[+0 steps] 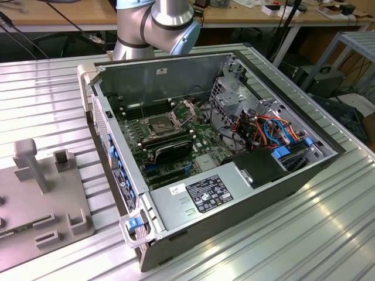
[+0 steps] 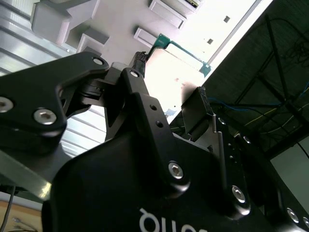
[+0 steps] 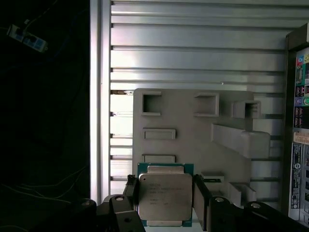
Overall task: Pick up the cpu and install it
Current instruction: 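Pick up the cpu and move it towards the insertion slot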
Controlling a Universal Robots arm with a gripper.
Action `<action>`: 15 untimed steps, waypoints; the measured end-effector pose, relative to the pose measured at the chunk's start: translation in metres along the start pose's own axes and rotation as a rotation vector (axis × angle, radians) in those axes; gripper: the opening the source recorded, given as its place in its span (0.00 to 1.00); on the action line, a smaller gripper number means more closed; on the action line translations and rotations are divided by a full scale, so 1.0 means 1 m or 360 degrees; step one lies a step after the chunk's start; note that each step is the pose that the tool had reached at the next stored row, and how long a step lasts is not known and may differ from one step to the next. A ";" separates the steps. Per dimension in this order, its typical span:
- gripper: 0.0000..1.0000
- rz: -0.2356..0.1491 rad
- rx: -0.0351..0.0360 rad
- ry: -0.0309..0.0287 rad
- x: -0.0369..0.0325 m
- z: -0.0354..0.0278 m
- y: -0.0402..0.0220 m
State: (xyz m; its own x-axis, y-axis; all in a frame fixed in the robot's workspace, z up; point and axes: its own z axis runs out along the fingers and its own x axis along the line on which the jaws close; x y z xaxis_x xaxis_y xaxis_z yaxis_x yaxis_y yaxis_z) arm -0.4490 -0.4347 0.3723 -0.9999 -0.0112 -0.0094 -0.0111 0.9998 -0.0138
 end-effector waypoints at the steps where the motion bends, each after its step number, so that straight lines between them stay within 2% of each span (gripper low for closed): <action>1: 0.55 0.0000 0.0000 0.00000 0.0000 0.0000 0.0000; 9: 0.55 0.0000 0.0000 0.00000 -0.0001 -0.0062 -0.0001; 15: 0.55 0.0000 0.0000 0.00000 -0.0001 -0.0068 -0.0001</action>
State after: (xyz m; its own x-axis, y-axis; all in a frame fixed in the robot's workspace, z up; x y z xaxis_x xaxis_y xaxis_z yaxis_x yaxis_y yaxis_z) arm -0.4490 -0.4347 0.3791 -0.9999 -0.0112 -0.0094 -0.0111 0.9998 -0.0138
